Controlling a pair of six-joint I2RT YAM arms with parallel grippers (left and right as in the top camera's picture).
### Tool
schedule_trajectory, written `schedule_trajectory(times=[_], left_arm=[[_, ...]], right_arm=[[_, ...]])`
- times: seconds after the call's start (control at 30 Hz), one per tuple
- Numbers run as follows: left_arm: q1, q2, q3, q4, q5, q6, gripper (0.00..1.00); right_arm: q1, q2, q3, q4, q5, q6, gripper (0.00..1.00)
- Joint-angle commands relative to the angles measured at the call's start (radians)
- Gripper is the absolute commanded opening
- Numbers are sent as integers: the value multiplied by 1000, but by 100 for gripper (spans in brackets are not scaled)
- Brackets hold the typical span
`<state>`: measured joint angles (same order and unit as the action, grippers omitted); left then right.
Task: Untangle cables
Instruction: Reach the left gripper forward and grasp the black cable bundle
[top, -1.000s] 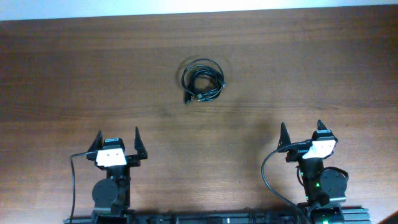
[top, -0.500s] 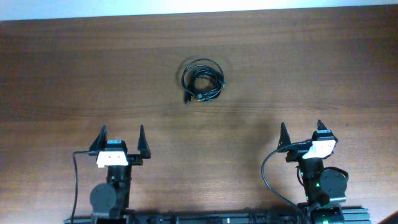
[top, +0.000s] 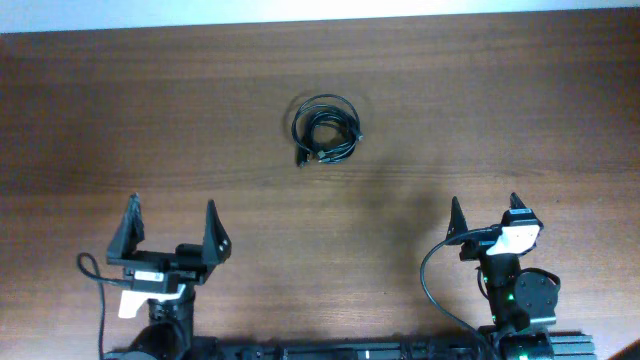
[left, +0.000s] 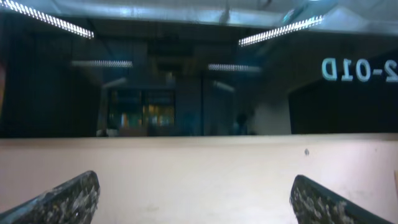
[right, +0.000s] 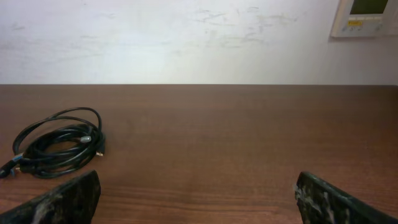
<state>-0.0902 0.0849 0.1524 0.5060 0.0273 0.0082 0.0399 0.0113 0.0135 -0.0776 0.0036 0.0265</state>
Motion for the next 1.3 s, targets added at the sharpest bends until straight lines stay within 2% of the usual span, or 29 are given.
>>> schedule_trajectory(times=[0.0, 0.07, 0.17, 0.27, 0.33, 0.43, 0.5, 0.57, 0.67, 0.77, 0.8, 0.87, 0.9, 0.97, 1.03, 1.1, 1.27], left_arm=[[6, 159, 169, -75, 11, 70, 99], [6, 263, 265, -144, 11, 103, 99], [6, 473, 478, -357, 53, 103, 98], [6, 709, 719, -617, 152, 103, 98], [6, 911, 932, -844, 227, 103, 98], [6, 1118, 1158, -1081, 319, 103, 98], [6, 1260, 1304, -1233, 433, 102, 98], [6, 1345, 1367, -1285, 497, 102, 98], [6, 1452, 1385, -1241, 583, 91, 98], [6, 1522, 1396, -1225, 583, -35, 98], [6, 1548, 1415, -1250, 579, -39, 98], [6, 1602, 1484, -1347, 508, -38, 98], [6, 1643, 1553, -1440, 400, -38, 98], [6, 1707, 1655, -1566, 278, -35, 98], [6, 1793, 1765, -1675, 266, -12, 99], [5, 1839, 1782, -1666, 303, -12, 98], [-3, 1918, 1782, -1567, 502, -17, 98]], right_arm=[[5, -5, -8, -3, 8, 3, 97], [5, -5, -8, -3, 8, 3, 97], [5, -5, -8, -3, 8, 3, 98], [5, -5, -8, -3, 8, 3, 98], [5, -5, -8, -2, 8, 3, 97], [5, -5, -8, -2, 8, 3, 97], [5, -5, -8, -3, 8, 3, 98], [5, -5, -8, -3, 8, 3, 98], [5, -5, -8, -3, 8, 3, 98], [5, -5, -8, -2, 8, 3, 98], [5, -5, -8, -2, 8, 3, 97], [5, -5, -8, -2, 8, 3, 97], [5, -5, -8, -3, 8, 3, 97], [5, -5, -8, -3, 8, 3, 97], [5, -5, -8, -2, 8, 3, 98], [5, -5, -8, -2, 8, 3, 98], [5, -5, -8, -3, 8, 3, 97]])
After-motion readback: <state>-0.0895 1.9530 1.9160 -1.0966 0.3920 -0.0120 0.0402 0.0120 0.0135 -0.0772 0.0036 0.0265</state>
